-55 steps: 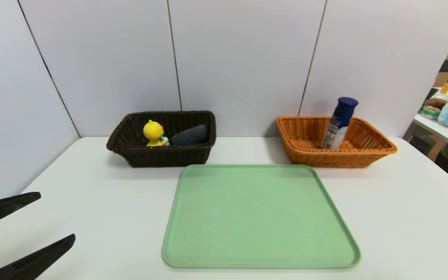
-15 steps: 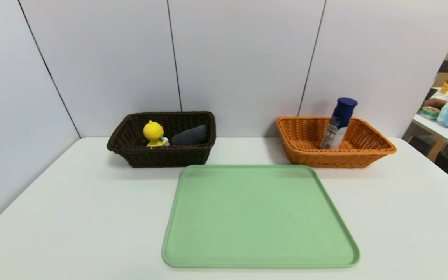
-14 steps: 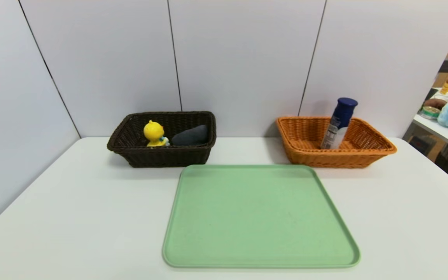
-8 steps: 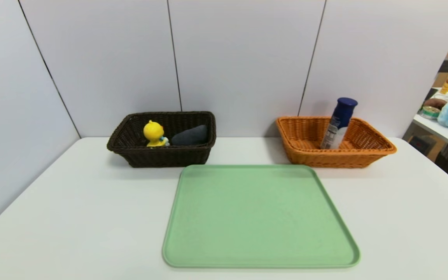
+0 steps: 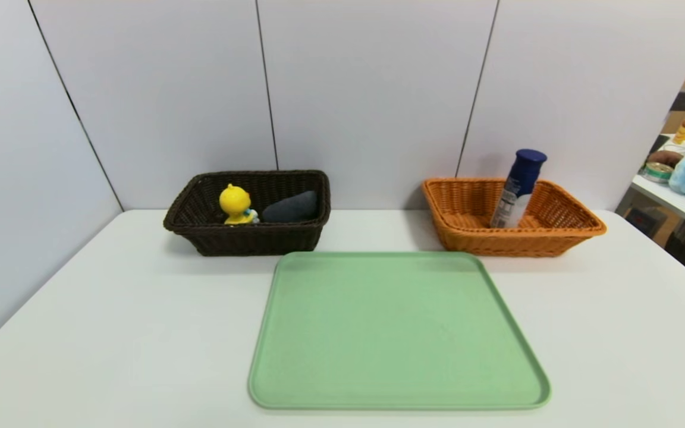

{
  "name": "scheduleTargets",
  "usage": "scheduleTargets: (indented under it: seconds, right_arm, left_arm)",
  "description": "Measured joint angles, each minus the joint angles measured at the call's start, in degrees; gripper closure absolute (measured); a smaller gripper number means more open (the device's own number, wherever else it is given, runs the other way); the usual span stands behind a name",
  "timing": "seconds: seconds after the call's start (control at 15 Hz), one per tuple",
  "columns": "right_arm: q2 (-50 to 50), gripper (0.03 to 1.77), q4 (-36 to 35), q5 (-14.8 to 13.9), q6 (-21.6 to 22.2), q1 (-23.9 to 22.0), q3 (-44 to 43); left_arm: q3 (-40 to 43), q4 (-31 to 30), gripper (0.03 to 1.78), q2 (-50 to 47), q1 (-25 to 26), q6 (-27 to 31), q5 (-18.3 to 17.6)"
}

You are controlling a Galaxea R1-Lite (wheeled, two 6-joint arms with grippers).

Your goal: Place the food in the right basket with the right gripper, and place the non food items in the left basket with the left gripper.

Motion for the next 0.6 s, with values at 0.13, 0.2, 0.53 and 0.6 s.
scheduleTargets:
  seconds: [0.13, 0.2, 0.53, 0.6]
  right_arm:
    - [0.0, 0.1, 0.0, -0.1, 0.1, 0.0, 0.0]
    - [0.0, 0.1, -0.1, -0.1, 0.1, 0.0, 0.0]
    - [0.0, 0.1, 0.0, -0.1, 0.1, 0.0, 0.0]
    - [0.0, 0.1, 0.0, -0.1, 0.1, 0.0, 0.0]
  left_arm:
    - [0.2, -0.1, 0.12, 0.0, 0.0, -0.7, 0.2]
    - [0.2, -0.1, 0.12, 0.0, 0.0, -0.6, 0.3]
    - [0.3, -0.4, 0.12, 0.0, 0.0, 9.7, 2.6]
    - [0.3, 0.3, 0.12, 0.0, 0.0, 13.8, 2.0]
